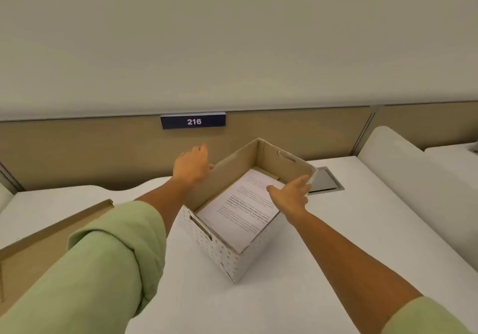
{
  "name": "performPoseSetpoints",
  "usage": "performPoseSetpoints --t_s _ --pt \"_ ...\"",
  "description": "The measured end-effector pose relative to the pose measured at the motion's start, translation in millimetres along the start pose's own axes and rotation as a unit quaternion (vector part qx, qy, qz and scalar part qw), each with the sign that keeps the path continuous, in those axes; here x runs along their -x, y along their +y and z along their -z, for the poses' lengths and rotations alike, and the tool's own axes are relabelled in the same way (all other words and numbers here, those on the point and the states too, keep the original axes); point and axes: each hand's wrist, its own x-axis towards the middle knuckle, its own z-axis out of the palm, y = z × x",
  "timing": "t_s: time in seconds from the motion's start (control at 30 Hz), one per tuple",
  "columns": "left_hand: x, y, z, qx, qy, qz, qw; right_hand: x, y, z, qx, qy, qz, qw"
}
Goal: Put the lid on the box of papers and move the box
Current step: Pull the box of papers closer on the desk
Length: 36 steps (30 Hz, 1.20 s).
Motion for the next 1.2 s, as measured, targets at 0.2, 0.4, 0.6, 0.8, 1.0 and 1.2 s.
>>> performPoseSetpoints --t_s 0.2,0.4,0.6,0.8,1.0,1.2 --pt "-7.3 6.3 -29.7 0.047 -0.166 0.102 0.98 -7.4 23.0 -13.7 -0.08 -0.073 -0.101 0.989" --pt "-18.0 9.3 -46.3 0.051 -0.178 0.129 0.974 -12.0 35.9 -16.5 -0.107 -0.078 -0.1 0.986" --pt "-13.8 3.2 -46.7 -0.01 -0.173 0.12 0.977 -13.7 31.8 -10.4 -0.106 -0.092 -0.099 0.985" --pt "16.7 -5.8 -16.0 0.061 -0.189 0.138 0.97 1.2 27.8 3.2 -0.082 -0.103 -0.056 0.99" --pt "70.8 -19.6 24.0 0.166 -0.158 0.175 0.958 36.9 25.6 26.3 -0.078 -0.117 0.006 0.99" --pt "137.2 -19.0 55.5 0.225 -0.11 0.193 0.949 71.9 33.0 50.8 -0.078 -0.143 0.069 0.984"
